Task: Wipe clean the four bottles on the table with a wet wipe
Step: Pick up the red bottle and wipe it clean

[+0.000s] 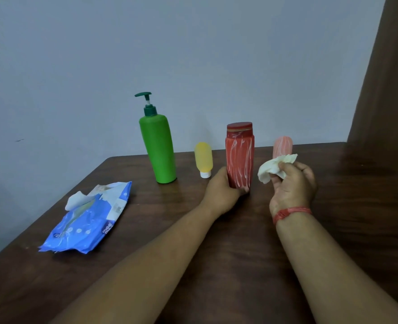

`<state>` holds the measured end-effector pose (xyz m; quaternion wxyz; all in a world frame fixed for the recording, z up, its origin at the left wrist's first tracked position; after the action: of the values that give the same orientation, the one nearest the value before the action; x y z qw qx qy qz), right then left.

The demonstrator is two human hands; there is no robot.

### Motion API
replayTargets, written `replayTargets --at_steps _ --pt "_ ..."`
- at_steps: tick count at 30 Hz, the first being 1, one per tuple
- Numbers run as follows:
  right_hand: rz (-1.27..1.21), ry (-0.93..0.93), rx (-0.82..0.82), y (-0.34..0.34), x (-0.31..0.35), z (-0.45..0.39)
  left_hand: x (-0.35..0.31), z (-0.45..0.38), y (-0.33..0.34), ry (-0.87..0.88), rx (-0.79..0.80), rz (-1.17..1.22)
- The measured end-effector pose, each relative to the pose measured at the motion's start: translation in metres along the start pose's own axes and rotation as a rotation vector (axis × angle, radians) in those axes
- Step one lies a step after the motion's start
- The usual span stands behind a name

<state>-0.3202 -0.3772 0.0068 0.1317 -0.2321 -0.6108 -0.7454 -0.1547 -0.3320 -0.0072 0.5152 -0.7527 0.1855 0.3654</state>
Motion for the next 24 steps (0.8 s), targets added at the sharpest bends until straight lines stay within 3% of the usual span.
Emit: replayTargets --at_steps 5,10,14,19,24 --pt "0.065 0.056 0.204 0.012 -0.01 0.02 0.018 0.062 -0.042 -0.024 0.166 0.167" --pt "0.369 0.017 0.529 0.03 -0.027 0.055 0.046 0.106 -0.092 -0.066 0.146 0.186" --pt "0.662 -0.146 0.875 0.043 -0.035 0.093 0.056 0.118 -0.109 -0.039 0.098 0.208" --pt "0.951 -0.563 1.221 0.046 -0.036 0.138 0.063 0.115 -0.111 -0.061 0.023 0.333" --pt "1.113 -0.63 1.39 0.042 -0.055 0.158 0.072 0.111 -0.11 -0.1 0.021 0.414"
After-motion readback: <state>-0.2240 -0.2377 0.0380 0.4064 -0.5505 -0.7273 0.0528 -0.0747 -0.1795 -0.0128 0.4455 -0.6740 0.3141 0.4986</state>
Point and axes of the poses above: each hand's wrist, its own z-axis away from the middle knuckle, its own y-axis out of the palm, x = y × z, the point moved 5 cm from there along -z, towards the middle knuckle, and after that the axes turned 13 degrees about -z, right-handed, at the moved point
